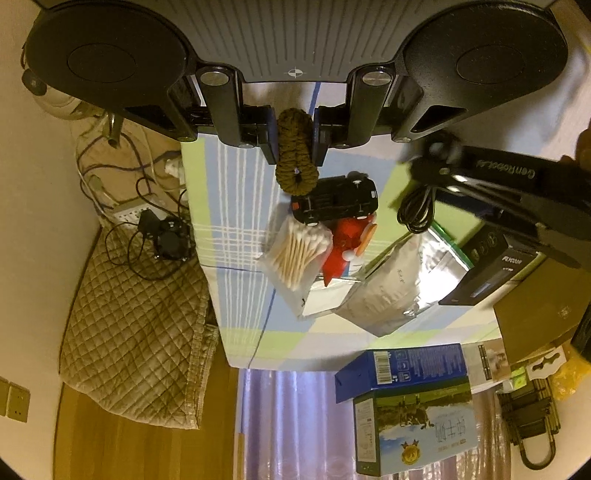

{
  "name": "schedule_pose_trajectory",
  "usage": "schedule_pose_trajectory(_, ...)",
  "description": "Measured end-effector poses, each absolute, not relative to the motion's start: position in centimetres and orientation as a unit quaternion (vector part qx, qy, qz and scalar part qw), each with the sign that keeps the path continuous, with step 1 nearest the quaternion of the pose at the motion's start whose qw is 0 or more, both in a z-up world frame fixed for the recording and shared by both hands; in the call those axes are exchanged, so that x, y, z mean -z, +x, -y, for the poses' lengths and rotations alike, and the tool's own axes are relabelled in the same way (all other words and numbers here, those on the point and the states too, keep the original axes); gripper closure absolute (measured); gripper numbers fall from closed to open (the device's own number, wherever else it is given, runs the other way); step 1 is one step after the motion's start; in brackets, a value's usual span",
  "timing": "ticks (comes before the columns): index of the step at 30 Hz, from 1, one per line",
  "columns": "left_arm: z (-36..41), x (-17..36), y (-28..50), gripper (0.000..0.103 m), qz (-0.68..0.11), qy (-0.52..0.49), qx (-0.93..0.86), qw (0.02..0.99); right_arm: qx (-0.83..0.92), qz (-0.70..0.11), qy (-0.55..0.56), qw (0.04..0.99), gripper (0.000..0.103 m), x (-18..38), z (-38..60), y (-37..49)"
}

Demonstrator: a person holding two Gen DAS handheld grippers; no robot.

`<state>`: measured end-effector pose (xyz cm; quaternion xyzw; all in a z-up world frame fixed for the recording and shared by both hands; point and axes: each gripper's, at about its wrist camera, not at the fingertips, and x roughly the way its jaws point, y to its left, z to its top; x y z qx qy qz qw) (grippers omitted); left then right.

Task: Organize objects
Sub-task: 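Grasp the brown coiled hair tie with the right tool while the left tool grasps the black cable, then carry the cable with the left tool into the cardboard box while the right tool drops the hair tie in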

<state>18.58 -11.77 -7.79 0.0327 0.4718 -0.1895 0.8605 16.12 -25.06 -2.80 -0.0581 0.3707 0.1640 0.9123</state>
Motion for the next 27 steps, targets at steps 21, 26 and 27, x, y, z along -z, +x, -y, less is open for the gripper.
schedule_pose_trajectory(21,4.8,0.8,14.0,0.092,-0.458,0.001,0.178,0.871,-0.175,-0.352,-0.029,0.919,0.088,-4.2,21.3,12.8)
schedule_pose_trajectory(26,2.4,-2.3,11.3,0.092,-0.44,-0.006,0.172,0.882,-0.174,-0.345,-0.009,0.922,0.088,-7.4,19.3,11.1)
schedule_pose_trajectory(27,1.7,-2.9,10.6,0.092,-0.436,-0.006,0.168,0.884,-0.175,-0.344,-0.006,0.922,0.088,-7.9,18.8,10.8)
